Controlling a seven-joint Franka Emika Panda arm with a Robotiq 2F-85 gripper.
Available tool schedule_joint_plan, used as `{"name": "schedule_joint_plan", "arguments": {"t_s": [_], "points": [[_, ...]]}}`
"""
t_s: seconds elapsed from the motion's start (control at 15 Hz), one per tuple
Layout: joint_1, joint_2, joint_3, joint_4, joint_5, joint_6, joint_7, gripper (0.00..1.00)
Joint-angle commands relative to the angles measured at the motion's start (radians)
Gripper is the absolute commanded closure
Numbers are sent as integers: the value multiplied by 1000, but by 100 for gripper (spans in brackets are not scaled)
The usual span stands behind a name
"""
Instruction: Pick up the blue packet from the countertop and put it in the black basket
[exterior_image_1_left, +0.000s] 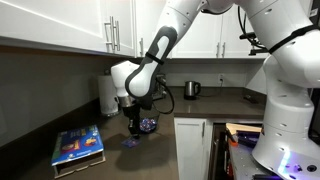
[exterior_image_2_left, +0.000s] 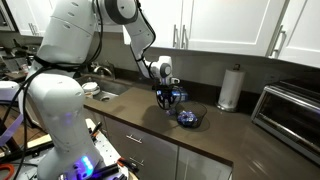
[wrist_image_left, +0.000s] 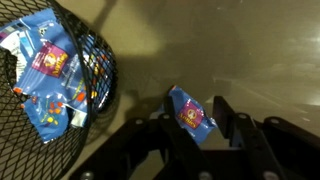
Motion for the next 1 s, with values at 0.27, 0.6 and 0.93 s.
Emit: {"name": "schedule_joint_plan", "arguments": {"t_s": [0.27,0.6,0.93], "points": [[-40,64,18,72,29,40,-71,1],[-68,132,42,163,60,7,-131,8],[-85,171,60,218,107,-57,-170,52]]}}
